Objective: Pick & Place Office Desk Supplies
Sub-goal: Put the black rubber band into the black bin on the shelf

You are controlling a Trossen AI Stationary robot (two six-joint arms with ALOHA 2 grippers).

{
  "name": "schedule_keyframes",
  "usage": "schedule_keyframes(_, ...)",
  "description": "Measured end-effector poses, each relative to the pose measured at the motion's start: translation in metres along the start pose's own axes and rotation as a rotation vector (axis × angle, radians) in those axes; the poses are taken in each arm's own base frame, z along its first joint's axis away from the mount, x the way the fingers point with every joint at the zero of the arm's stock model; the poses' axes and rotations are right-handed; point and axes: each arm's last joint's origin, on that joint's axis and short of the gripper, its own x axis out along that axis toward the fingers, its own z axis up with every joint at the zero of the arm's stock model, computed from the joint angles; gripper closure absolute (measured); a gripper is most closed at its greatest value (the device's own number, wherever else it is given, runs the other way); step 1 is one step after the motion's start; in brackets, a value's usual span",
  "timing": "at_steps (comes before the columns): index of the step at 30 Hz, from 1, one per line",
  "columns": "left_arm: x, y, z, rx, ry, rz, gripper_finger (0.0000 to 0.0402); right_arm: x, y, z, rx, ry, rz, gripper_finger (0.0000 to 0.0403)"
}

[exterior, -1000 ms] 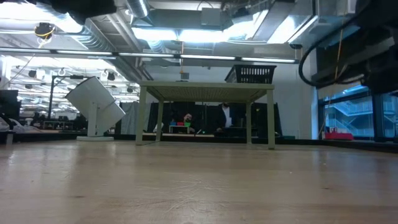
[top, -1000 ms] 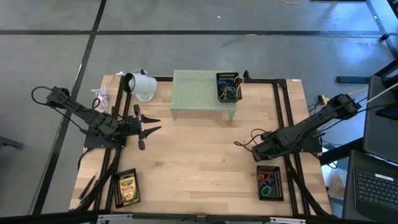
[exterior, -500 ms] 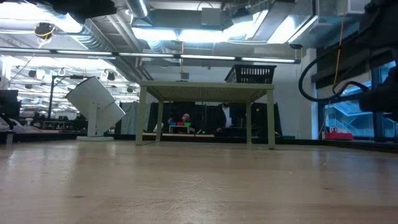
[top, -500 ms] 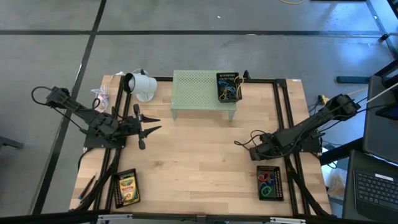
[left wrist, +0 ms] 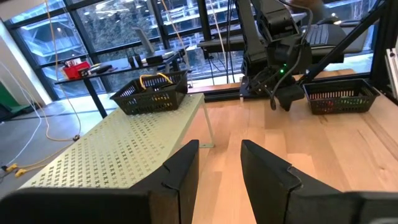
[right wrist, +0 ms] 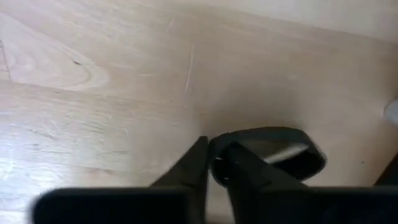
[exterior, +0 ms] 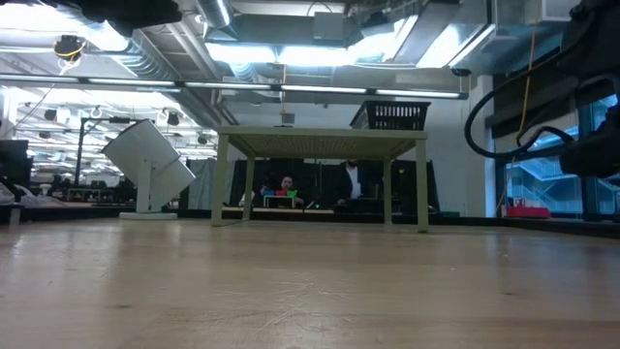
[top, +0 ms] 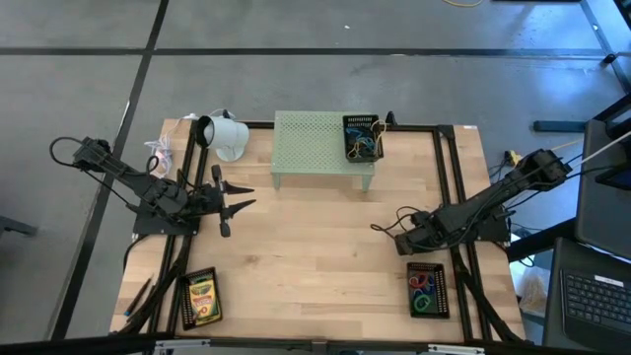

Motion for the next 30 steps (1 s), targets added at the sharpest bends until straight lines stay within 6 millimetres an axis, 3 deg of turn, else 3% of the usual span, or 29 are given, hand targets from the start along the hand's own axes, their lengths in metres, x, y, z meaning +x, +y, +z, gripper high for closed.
schedule_keyframes(3,0.0,0.0,0.0,0.0,0.0,0.0,0.0288,0.0,0.0,0.0,-0.022,-0.009,0.004,0.0392)
schedule_keyframes(7,0.0,0.0,0.0,0.0,0.0,0.0,0.0288,-0.004,0.003,0.0,-0.066,-0.042,0.012,0.0388)
schedule_keyframes(10,0.0,0.0,0.0,0.0,0.0,0.0,0.0288,-0.02,0.014,-0.001,-0.125,-0.165,0.073,0.0396)
schedule_keyframes(14,0.0,0.0,0.0,0.0,-0.001,0.0,0.0288,-0.056,0.031,-0.003,-0.261,-0.328,0.13,0.0396)
schedule_keyframes(21,0.0,0.0,0.001,-0.006,-0.006,0.0,0.0288,-0.138,0.062,0.0,-0.435,-0.606,0.264,0.0396)
schedule_keyframes(30,0.0,0.0,0.001,-0.008,-0.005,-0.001,0.0288,-0.234,0.078,0.048,-0.411,-0.94,0.333,0.0396)
